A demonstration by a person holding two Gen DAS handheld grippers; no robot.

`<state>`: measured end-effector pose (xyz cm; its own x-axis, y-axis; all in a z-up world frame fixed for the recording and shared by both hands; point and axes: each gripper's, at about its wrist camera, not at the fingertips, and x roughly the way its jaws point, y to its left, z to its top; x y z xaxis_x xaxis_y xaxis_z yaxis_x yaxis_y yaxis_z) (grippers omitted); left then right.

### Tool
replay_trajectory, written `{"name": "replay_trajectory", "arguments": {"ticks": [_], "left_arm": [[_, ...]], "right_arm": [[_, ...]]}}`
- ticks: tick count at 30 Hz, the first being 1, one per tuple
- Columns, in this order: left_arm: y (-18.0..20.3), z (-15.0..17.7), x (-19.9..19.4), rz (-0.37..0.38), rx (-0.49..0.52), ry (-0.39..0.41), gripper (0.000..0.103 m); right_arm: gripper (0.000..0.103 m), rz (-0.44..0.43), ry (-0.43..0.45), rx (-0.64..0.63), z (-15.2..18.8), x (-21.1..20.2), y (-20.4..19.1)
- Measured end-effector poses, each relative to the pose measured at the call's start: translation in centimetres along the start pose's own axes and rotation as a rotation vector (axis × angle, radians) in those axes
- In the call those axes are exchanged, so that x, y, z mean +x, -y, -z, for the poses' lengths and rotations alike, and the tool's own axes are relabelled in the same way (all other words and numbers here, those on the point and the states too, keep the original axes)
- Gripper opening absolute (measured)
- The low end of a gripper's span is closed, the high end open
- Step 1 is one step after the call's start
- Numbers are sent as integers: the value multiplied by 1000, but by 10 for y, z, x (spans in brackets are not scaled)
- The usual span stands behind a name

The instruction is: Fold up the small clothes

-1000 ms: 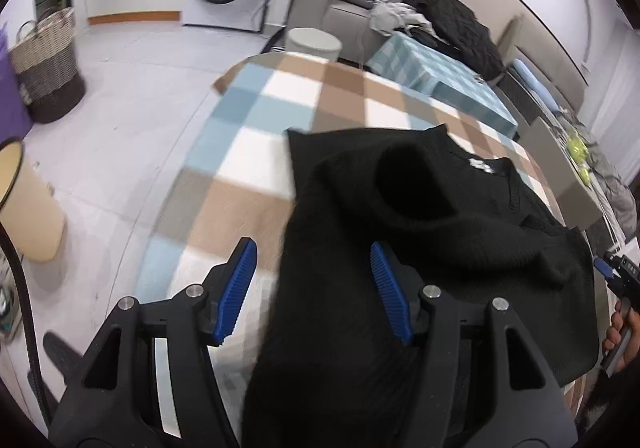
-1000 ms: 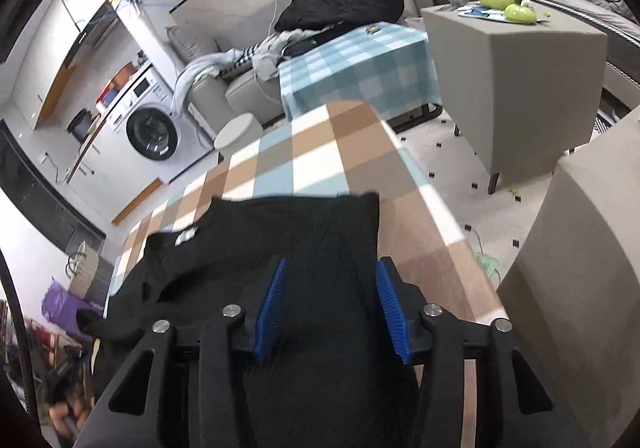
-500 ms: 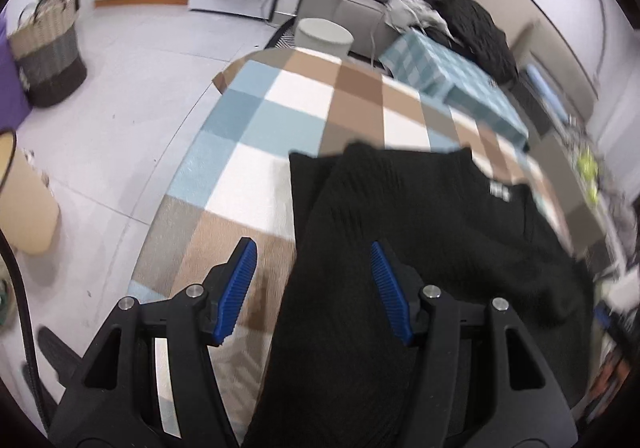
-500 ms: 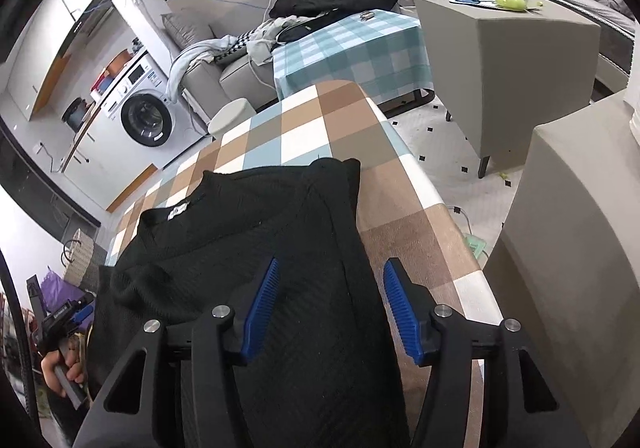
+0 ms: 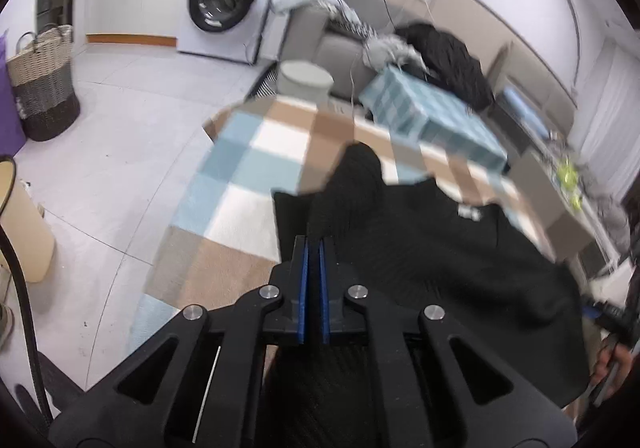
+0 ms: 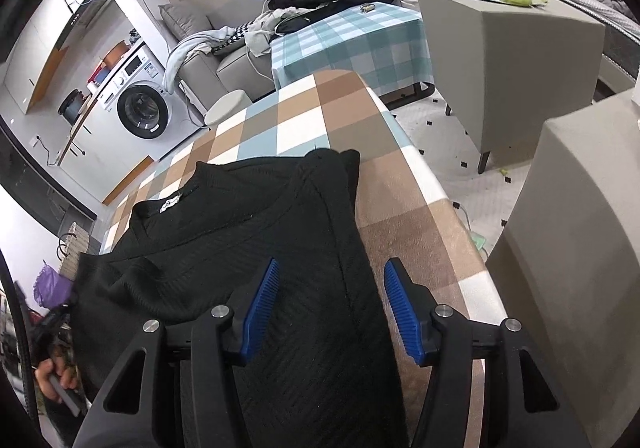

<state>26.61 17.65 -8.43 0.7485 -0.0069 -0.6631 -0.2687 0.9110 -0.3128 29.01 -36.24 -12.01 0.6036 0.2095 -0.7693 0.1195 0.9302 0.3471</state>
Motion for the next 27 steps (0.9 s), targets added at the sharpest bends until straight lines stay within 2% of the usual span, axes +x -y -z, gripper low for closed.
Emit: {"name": "replay_trajectory", "arguments": {"ticks": [9, 10, 11, 12, 13, 14, 18, 21, 23, 24, 26, 27], "left_arm": [[-17, 11, 15, -26, -40, -78, 3], [-16, 12, 16, -30, -38, -78, 3], [-15, 12, 16, -33, -34, -77, 3], [-15, 12, 15, -32, -31, -75, 3], [-14, 12, 13, -29, -31, -72, 3], [-14, 12, 12, -27, -31, -70, 3], [-10, 8, -2, -1, -28, -32, 3], [-10, 5, -10, -3, -34, 3, 3], [-12, 5, -9, -27, -45, 2, 3], [-15, 7, -4, -37, -60, -14, 3], [-19, 9, 3, -65, -80, -55, 5], [-22, 11, 5, -76, -89, -78, 12]], "right_arm": [[56, 2, -13, -20, -19, 36, -13], [51, 17, -1, -34, -21, 39, -16], [35, 32, 7, -55, -23, 41, -19], [24, 57, 8, -82, -24, 43, -22], [7, 59, 15, -99, -26, 43, -24], [5, 15, 36, -107, -28, 38, -25], [4, -65, 204, -79, -44, 2, -27], [4, -24, 291, -33, -57, -10, -29], [4, -3, 275, 7, -62, -1, -27], [6, 23, 228, 35, -65, 11, -24], [22, 71, 149, 76, -64, 26, -18], [24, 67, 122, 91, -60, 29, -14]]}}
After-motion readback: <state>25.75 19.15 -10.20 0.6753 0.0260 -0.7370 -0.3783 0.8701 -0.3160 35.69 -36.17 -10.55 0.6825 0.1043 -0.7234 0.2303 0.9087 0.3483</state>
